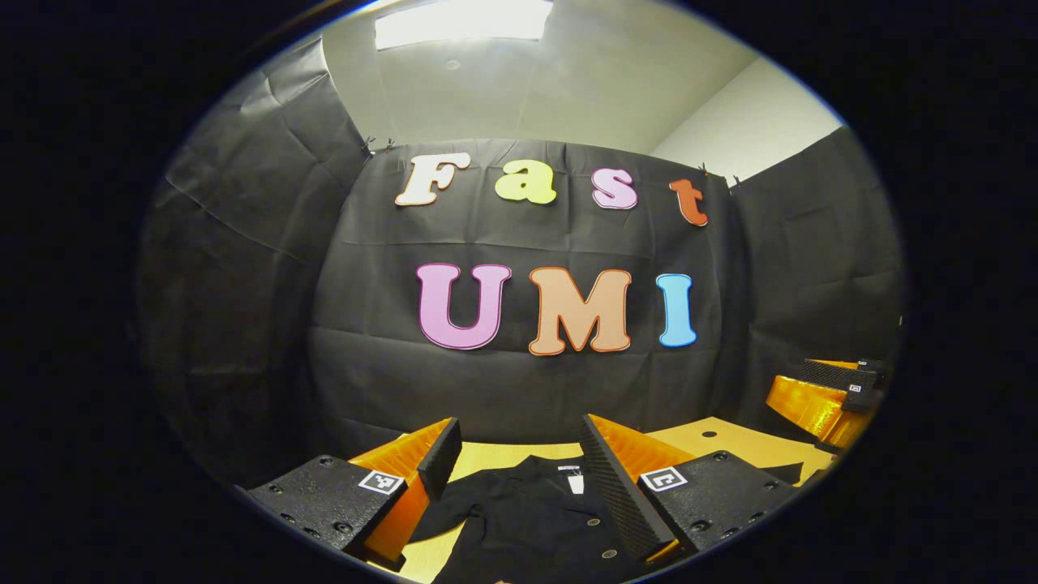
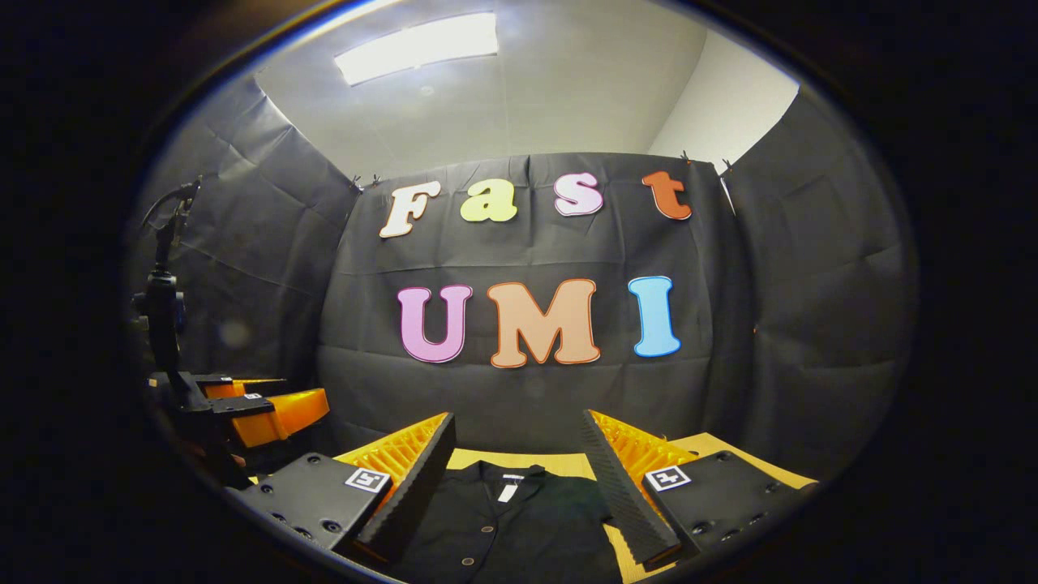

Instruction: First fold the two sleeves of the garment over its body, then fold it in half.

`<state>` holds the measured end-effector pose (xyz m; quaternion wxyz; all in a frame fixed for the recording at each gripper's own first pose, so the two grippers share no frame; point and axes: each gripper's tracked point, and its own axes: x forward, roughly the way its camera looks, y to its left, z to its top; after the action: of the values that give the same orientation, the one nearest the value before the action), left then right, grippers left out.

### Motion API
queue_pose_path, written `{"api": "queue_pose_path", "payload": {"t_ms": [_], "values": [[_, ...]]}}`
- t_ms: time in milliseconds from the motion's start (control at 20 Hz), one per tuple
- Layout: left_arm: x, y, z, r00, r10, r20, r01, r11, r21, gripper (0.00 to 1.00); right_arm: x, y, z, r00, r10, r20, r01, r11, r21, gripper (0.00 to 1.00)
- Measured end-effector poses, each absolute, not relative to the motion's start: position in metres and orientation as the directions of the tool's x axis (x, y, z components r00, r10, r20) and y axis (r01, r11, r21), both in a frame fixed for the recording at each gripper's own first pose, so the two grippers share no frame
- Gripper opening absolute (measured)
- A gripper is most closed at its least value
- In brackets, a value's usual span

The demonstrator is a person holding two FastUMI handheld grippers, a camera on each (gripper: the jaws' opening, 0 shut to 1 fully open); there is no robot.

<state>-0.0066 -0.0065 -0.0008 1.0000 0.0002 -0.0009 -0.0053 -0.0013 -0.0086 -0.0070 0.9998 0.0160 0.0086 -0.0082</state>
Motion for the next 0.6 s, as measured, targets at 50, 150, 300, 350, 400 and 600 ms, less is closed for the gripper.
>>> {"api": "queue_pose_path", "payload": {"t_ms": [50,150,300,350,400,600], "values": [[-0.008,-0.006,0.001,1.000,-0.011,0.005,0.011,1.000,0.002,0.90,-0.002,-0.010,-0.006,1.000,-0.018,-0.013,0.018,1.000,0.026,0.98],[-0.009,-0.005,0.004,1.000,-0.013,0.011,0.012,1.000,0.009,0.93,-0.001,-0.012,-0.004,1.000,-0.024,-0.007,0.024,1.000,0.014,0.98],[-0.009,-0.002,0.005,1.000,-0.008,0.008,0.008,1.000,0.028,0.90,-0.002,-0.010,-0.002,1.000,-0.013,-0.010,0.014,1.000,0.027,0.98],[-0.009,-0.002,0.007,1.000,-0.007,0.011,0.006,1.000,0.031,0.93,-0.001,-0.011,-0.001,1.000,-0.013,-0.010,0.013,1.000,0.026,0.98],[-0.010,-0.002,0.008,1.000,-0.007,0.015,0.007,0.999,0.034,0.93,-0.001,-0.012,-0.001,1.000,-0.016,-0.011,0.017,1.000,0.020,0.98],[-0.009,-0.004,0.004,1.000,0.006,0.003,-0.006,1.000,0.021,0.90,-0.001,-0.024,-0.001,1.000,-0.022,0.003,0.022,1.000,-0.009,0.98]]}}
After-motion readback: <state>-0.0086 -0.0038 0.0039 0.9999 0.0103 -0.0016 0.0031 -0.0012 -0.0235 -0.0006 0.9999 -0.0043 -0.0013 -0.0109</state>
